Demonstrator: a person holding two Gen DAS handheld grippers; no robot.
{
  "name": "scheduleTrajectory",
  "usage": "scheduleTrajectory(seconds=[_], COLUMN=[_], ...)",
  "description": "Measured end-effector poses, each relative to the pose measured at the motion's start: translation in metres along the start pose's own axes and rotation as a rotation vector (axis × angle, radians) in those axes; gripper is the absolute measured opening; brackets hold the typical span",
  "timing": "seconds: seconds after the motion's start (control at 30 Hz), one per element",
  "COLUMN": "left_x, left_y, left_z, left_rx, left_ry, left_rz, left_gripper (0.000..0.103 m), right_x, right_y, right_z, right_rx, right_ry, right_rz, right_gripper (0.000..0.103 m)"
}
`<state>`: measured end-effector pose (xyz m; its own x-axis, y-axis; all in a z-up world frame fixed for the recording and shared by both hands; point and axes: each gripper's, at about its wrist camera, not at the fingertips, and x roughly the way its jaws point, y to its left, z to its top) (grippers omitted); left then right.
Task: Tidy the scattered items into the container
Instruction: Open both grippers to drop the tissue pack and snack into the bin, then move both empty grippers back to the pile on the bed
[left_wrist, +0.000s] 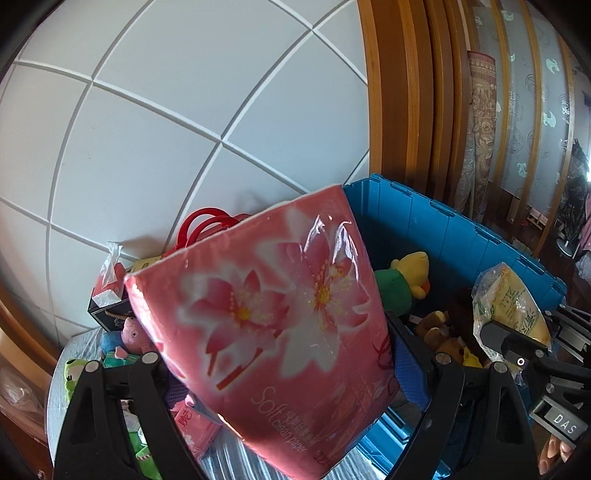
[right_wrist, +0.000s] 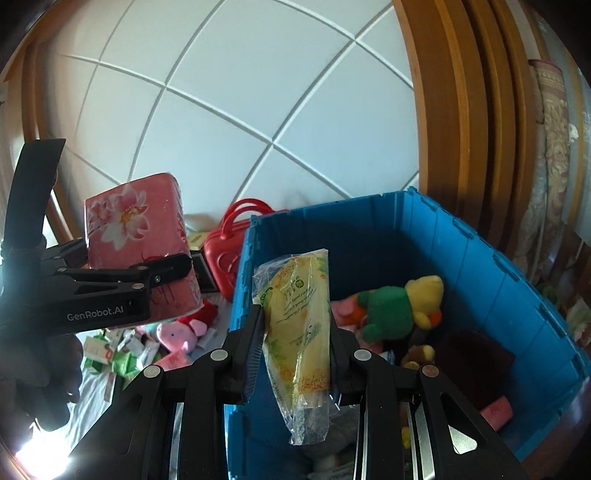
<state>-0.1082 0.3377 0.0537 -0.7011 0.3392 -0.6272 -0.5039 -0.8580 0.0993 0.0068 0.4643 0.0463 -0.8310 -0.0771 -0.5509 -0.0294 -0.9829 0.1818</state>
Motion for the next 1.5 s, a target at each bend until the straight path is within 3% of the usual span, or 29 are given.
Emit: scheduleTrajectory(seconds=[0.77, 0.87, 0.9, 0.93, 1.2, 1.5], left_x=[0.037, 0.042, 0.043, 0.043, 0.039, 0.031], left_y=[-0.052, -0.058, -0.06, -0.061, -0.047, -0.007], left_z=[0.014, 0.018, 0.018, 0.018, 0.011, -0.009], left_rx=[0.064, 0.079, 0.086, 0.091, 0.066, 0.003], left_ry=[0.05, 0.067, 0.069, 0.062, 0.06, 0.083], left_rz=[-0.09, -0.098, -0.087, -0.072, -0.053, -0.033], left_gripper=[0.089, 0.096, 0.102, 0.103, 0.103, 0.103], right_x=[-0.002, -0.003, -0.001, -0.002, -0.008, -0.004], right_y=[-0.065, -0.065, -0.065, -0.065, -0.07, -0.048], right_z=[-0.011, -0.012, -0.012, -0.011, -0.015, -0.014], right_rx=[0.083, 0.069, 0.062, 0.06, 0.078, 0.049], right_ry=[0.022, 0.027, 0.034, 0.028, 0.004, 0.016], right_rz=[-0.11, -0.123, -0.133, -0.141, -0.16, -0.131], right_gripper=[0.03, 0.041, 0.067, 0.1, 0.103, 0.103])
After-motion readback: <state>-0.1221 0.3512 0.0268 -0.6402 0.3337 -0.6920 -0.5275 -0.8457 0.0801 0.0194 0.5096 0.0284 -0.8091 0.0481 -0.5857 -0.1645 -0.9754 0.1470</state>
